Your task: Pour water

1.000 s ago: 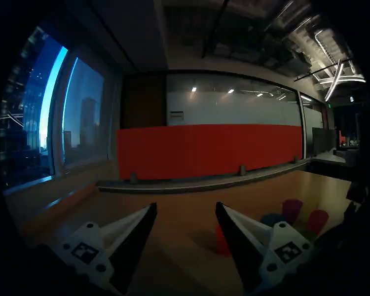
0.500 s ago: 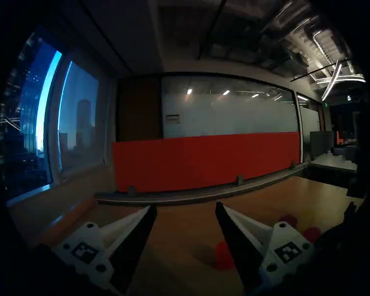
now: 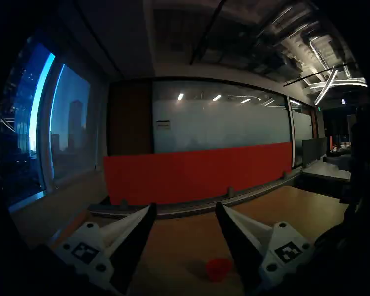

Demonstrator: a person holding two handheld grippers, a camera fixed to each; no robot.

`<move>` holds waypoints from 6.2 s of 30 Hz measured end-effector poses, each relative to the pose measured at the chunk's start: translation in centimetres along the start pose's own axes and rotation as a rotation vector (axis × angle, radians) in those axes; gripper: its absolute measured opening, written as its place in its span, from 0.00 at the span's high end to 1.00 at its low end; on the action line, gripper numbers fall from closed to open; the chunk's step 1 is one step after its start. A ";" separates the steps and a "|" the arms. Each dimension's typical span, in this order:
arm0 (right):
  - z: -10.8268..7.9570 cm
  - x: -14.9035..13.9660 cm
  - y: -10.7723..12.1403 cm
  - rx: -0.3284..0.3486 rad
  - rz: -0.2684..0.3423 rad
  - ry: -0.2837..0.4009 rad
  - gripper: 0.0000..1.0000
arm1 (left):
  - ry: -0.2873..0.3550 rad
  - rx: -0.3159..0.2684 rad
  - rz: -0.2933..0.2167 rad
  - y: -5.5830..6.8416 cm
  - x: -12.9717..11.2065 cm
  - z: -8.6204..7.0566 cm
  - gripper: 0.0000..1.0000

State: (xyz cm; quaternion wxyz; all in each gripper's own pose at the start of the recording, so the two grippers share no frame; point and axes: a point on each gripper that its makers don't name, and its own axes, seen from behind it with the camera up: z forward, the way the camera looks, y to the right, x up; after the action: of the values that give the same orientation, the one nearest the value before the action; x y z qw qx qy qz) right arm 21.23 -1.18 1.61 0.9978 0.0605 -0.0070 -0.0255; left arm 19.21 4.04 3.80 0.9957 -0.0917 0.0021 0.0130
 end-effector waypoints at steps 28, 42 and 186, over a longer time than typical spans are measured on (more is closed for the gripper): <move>-1.2 1.1 -5.7 0.327 0.005 -0.023 0.00 | -0.031 -0.347 -0.069 6.6 -0.1 0.0 0.12; -1.8 1.7 -8.4 0.466 0.027 -0.025 0.00 | -0.043 -0.499 -0.093 9.4 0.2 -1.2 0.12; -0.3 -13.8 -11.4 0.630 -0.195 -0.432 0.02 | -0.498 -0.915 0.218 23.6 -28.2 -6.2 0.12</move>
State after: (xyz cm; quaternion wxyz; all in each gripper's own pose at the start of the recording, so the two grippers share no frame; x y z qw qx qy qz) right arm 6.91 -11.70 -0.17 0.8990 0.3572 -0.2184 -0.1287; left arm -9.66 25.36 -6.36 0.8171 -0.5101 -0.2306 0.1376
